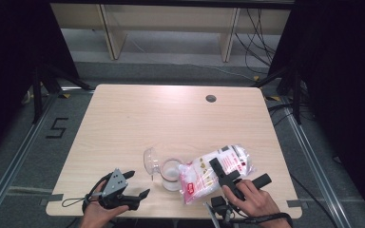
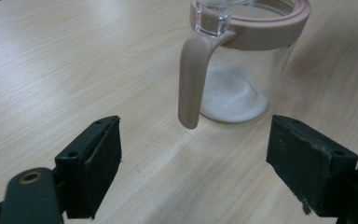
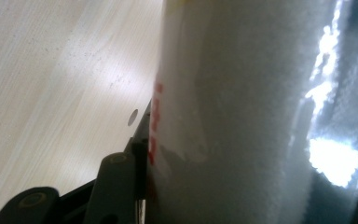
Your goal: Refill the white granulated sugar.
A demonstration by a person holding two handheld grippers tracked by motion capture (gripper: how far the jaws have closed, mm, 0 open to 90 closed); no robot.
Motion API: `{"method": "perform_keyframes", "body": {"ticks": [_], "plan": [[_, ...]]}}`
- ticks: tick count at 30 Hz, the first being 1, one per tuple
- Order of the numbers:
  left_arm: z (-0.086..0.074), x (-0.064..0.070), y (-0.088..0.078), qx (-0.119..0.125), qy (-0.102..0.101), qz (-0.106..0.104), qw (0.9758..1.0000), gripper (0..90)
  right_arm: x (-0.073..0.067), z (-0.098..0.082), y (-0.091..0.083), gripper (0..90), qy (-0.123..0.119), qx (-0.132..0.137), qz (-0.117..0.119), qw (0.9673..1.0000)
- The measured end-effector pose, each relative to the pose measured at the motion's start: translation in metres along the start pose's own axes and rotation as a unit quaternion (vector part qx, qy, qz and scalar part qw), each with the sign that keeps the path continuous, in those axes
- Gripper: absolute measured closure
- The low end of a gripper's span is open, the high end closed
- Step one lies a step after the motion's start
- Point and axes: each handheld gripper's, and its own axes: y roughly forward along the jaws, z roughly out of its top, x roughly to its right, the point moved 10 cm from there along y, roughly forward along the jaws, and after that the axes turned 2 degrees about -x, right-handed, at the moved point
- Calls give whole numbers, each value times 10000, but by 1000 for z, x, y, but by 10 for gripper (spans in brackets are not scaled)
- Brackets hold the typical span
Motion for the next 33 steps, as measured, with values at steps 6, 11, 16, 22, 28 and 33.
{"method": "perform_keyframes", "body": {"ticks": [6,11,16,22,28,33], "plan": [[1,-1,1,46,22,-29,10000,174,3,0,0,568,24,8,-15,10000],[0,0,0,3,-13,8,10000,174,4,-1,0,569,-26,20,-34,10000],[0,-1,0,10,-39,3,10000,174,1,-4,0,569,19,-41,-5,10000],[0,0,0,20,-31,-15,10000,174,1,-1,-1,569,-2,-25,11,10000],[0,0,0,-23,-22,-8,10000,174,4,3,2,570,-138,9,-9,9999],[0,-1,0,-52,4,21,10000,174,5,1,5,571,-344,25,-49,9994]]}}
